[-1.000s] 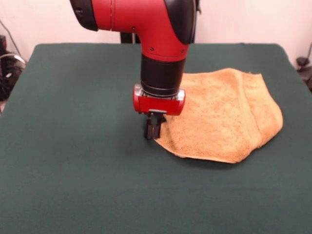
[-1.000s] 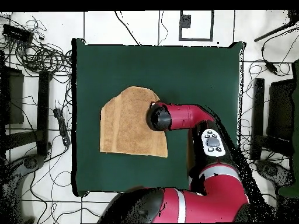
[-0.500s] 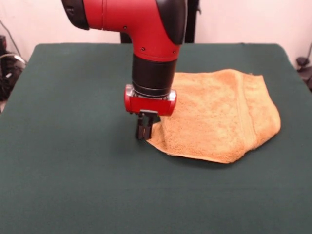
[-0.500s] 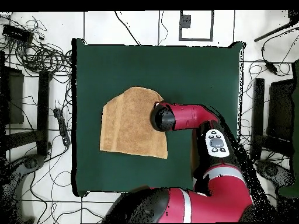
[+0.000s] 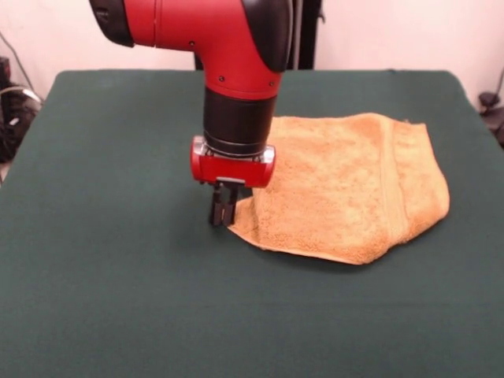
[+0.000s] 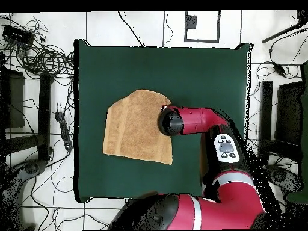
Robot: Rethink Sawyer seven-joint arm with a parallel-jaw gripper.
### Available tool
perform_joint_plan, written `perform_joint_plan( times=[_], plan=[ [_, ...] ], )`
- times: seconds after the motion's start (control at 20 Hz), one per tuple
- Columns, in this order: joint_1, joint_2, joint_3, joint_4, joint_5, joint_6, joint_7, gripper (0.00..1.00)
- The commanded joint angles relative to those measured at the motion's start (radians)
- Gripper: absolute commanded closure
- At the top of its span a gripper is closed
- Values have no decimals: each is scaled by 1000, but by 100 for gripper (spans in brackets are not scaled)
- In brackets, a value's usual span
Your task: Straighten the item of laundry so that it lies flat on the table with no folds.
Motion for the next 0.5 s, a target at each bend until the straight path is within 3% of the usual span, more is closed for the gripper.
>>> perform_joint_plan(
  times=[0.05,0.5],
  plan=[
    [-12,42,-8,1,-85,38,-50,100],
    [-41,18,1,8,-100,95,-98,100]
  ],
)
